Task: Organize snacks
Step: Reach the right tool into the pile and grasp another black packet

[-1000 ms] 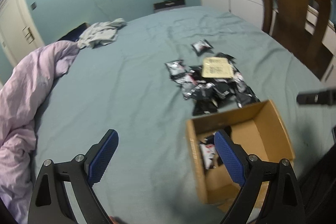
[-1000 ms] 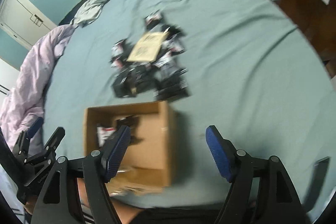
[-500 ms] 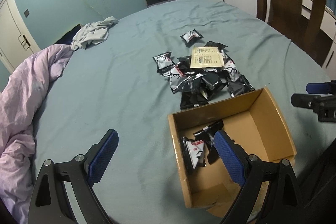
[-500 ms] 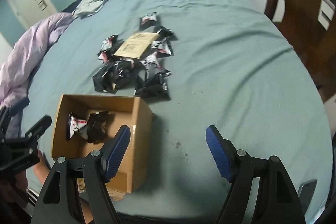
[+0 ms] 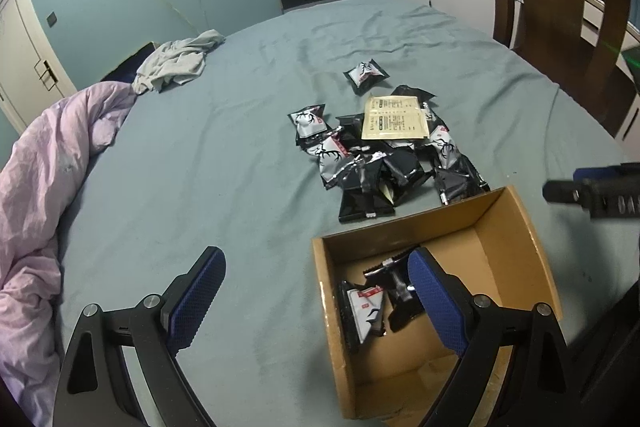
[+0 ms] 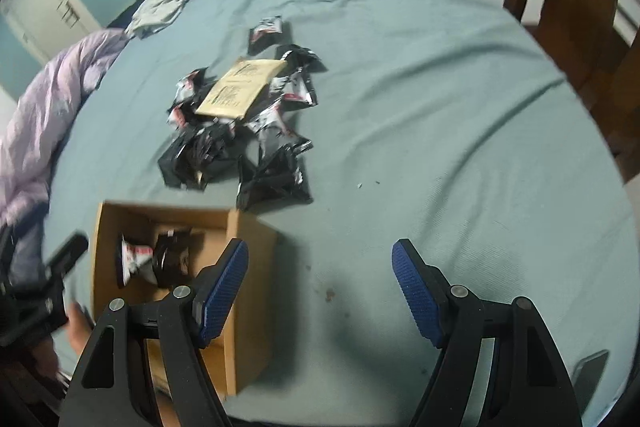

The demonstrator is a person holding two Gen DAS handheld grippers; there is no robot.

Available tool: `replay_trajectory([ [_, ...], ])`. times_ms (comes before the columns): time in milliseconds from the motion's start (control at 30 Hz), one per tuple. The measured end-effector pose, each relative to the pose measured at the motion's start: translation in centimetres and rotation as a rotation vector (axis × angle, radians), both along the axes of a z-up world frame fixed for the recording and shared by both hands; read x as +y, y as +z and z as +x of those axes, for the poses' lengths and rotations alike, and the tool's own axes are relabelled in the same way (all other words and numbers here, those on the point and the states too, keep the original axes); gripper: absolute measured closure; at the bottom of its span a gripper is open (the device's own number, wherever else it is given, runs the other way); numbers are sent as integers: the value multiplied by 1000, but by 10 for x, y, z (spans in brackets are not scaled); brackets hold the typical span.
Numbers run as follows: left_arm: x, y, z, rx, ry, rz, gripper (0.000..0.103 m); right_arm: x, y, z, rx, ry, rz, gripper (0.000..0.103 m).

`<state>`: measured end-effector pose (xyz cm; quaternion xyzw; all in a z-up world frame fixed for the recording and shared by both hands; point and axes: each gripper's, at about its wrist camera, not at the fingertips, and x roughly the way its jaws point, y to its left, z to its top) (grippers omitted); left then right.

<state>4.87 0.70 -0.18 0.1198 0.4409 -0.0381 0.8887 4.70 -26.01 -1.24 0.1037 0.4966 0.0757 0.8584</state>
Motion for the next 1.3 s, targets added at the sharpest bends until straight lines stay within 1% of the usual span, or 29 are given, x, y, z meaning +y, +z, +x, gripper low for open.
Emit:
replay_trajectory([
  [100, -1, -2, 3, 5, 1, 5, 9, -12, -5, 16, 33, -25, 40, 29],
  [233, 0, -4, 10, 36, 6, -42, 9, -13, -15, 41, 90, -23, 95, 29],
  [433, 6, -6, 13, 52, 27, -70, 9, 2, -20, 74, 96, 6, 86, 29],
  [633, 13, -4, 17, 84, 40, -145, 9, 22, -40, 102, 158, 46, 140, 29],
  [700, 15, -3, 18, 98, 37, -191, 9, 28, -43, 110, 168, 54, 142, 29],
  [733, 14, -3, 18, 99, 40, -200, 9, 33, -45, 112, 174, 61, 141, 29],
  [800, 13, -1, 18, 91, 49, -195, 9, 42, -48, 115, 186, 73, 131, 29],
  [900, 9, 0, 19, 80, 48, -182, 9, 51, -54, 118, 201, 88, 84, 30],
  [933, 8, -1, 19, 80, 48, -178, 9, 52, -57, 119, 209, 87, 73, 32],
  [967, 7, -1, 20, 80, 47, -174, 9, 53, -59, 121, 219, 86, 67, 42],
  [1033, 6, -2, 21, 81, 48, -168, 9, 52, -64, 123, 230, 82, 72, 43],
  [1067, 6, -3, 22, 78, 50, -161, 9, 51, -63, 123, 216, 81, 69, 45],
  [1100, 5, -3, 22, 72, 52, -150, 9, 52, -61, 122, 206, 83, 57, 52],
  [1133, 4, -4, 22, 68, 54, -140, 9, 53, -60, 121, 197, 86, 43, 55],
  [1200, 3, -4, 21, 51, 63, -107, 9, 51, -54, 119, 164, 86, 49, 67],
  [1300, -2, -6, 21, 35, 49, -80, 9, 49, -45, 117, 134, 82, 63, 69],
])
